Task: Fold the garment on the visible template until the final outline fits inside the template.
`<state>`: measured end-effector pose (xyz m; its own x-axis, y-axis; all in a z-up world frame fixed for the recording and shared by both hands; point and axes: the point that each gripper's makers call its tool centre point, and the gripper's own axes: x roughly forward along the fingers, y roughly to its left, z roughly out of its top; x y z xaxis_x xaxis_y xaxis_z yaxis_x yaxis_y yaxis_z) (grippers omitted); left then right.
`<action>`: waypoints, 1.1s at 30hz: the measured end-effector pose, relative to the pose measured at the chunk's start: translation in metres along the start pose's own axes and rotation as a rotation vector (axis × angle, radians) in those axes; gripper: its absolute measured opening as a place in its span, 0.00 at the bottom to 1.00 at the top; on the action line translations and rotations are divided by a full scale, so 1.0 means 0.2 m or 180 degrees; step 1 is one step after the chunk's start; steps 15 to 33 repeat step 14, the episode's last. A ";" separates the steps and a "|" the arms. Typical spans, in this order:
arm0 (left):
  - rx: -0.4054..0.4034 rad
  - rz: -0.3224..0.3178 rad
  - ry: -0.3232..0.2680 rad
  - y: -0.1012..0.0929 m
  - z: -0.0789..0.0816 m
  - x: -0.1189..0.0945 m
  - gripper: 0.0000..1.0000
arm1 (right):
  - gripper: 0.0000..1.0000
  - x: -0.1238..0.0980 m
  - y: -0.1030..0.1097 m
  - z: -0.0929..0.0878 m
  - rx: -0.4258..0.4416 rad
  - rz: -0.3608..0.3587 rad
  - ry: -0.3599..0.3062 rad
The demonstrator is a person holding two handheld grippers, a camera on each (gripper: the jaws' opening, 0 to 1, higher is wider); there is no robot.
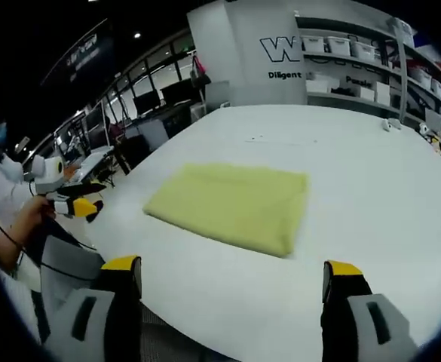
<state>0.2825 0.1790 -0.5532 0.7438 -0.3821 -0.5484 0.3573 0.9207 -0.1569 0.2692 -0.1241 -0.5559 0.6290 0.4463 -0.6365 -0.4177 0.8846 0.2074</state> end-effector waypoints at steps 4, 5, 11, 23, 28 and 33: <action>0.0067 0.0049 0.0012 0.00 -0.01 -0.01 0.99 | 0.99 0.00 0.01 -0.02 -0.0010 0.0012 0.0017; 0.0067 0.0052 0.0002 0.00 -0.01 -0.02 0.99 | 0.99 0.00 0.01 -0.02 -0.0013 0.0013 0.0019; 0.0068 0.0027 0.0019 0.00 -0.01 -0.01 0.99 | 0.99 -0.02 0.01 -0.04 0.0009 0.0011 0.0015; 0.0062 0.0028 0.0026 0.00 -0.01 -0.01 0.98 | 0.99 -0.03 0.00 -0.05 0.0020 0.0013 0.0023; 0.0062 0.0028 0.0026 0.00 -0.01 -0.01 0.98 | 0.99 -0.03 0.00 -0.05 0.0020 0.0013 0.0023; 0.0062 0.0028 0.0026 0.00 -0.01 -0.01 0.98 | 0.99 -0.03 0.00 -0.05 0.0020 0.0013 0.0023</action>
